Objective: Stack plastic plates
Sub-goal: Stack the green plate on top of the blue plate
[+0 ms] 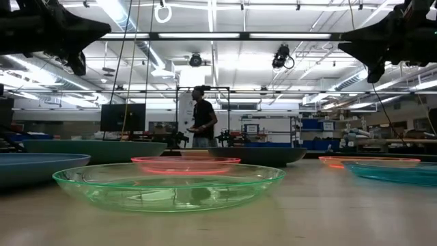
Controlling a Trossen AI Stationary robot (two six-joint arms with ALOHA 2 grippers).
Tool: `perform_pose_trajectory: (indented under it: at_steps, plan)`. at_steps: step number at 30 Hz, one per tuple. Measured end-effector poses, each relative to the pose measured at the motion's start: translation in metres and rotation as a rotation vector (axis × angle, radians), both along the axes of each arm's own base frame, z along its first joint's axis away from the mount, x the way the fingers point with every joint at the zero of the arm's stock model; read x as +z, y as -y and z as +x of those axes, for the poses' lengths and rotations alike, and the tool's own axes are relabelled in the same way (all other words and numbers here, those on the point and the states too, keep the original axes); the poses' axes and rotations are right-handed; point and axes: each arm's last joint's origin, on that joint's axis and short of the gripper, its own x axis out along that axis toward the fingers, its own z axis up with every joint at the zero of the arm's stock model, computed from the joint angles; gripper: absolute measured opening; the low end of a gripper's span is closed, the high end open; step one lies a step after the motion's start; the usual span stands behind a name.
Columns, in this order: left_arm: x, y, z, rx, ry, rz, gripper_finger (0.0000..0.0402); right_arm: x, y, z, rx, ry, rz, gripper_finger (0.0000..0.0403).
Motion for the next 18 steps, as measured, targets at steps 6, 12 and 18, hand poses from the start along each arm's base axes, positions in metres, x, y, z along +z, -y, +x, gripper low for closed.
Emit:
perform_pose_trajectory:
  at_steps: [6,12,18]
  plan:
    - [0.008,-0.001,-0.002,0.056,0.051,0.118,0.0007,0.006,0.0,-0.002,-0.001,0.06,-0.023,0.0125]
    - [0.013,-0.002,0.002,0.12,-0.003,0.086,0.0007,0.007,0.007,-0.001,-0.139,0.083,0.079,0.0125]
    - [0.04,0.001,0.017,0.131,-0.129,0.116,0.0007,0.008,0.009,0.005,-0.096,0.07,0.022,0.0125]
